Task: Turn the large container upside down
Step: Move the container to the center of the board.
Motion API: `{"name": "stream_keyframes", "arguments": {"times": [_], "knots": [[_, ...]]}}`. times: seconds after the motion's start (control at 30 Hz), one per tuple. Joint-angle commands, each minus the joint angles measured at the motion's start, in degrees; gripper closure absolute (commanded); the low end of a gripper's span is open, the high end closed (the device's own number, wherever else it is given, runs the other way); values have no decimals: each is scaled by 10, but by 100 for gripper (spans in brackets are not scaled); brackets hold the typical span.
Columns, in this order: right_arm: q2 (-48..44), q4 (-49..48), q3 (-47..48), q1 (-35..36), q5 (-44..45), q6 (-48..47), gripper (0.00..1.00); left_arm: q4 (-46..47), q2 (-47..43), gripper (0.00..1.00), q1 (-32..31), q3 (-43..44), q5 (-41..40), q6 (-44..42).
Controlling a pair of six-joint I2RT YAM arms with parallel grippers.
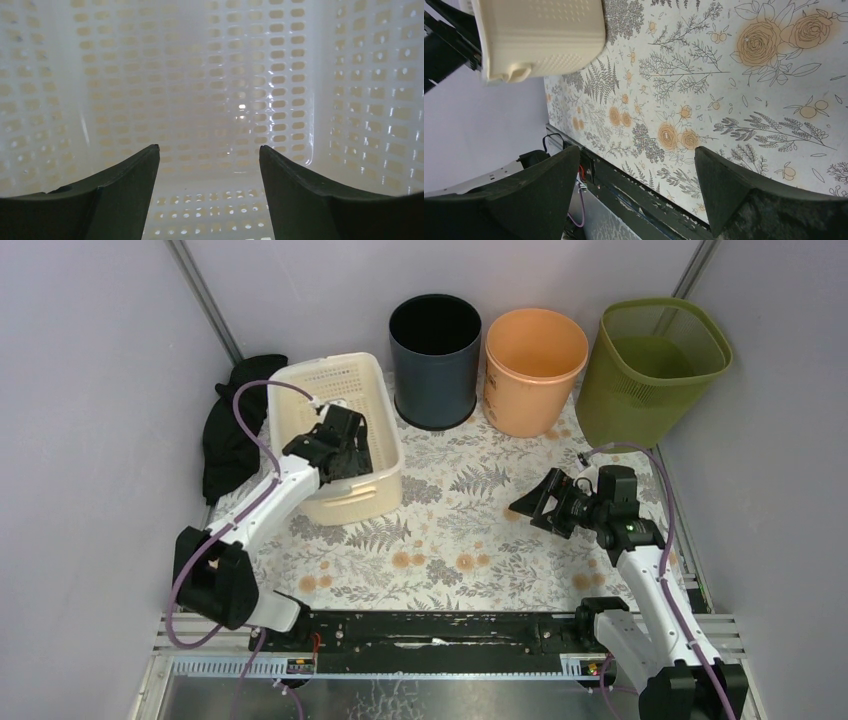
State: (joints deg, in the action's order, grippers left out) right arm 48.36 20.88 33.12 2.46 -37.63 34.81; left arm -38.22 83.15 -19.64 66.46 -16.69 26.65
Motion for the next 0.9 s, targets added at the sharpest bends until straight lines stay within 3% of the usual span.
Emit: {"name": "stream_keyframes", "arguments": {"times": [0.0,0.4,0.63,0.87], "knots": [[-16,-23,-4,-2,-17,6,8,-75,-40,20,-69,-54,10,46],[-20,-2,2,-2,-17,-6,8,-100,-51,23,-291,-87,-24,184],[-33,25,14,-2,-16,-12,8,-96,24,24,-404,-30,-33,227],[-43,80,51,-2,11,-42,8,-108,61,24,-471,20,-30,250]]}}
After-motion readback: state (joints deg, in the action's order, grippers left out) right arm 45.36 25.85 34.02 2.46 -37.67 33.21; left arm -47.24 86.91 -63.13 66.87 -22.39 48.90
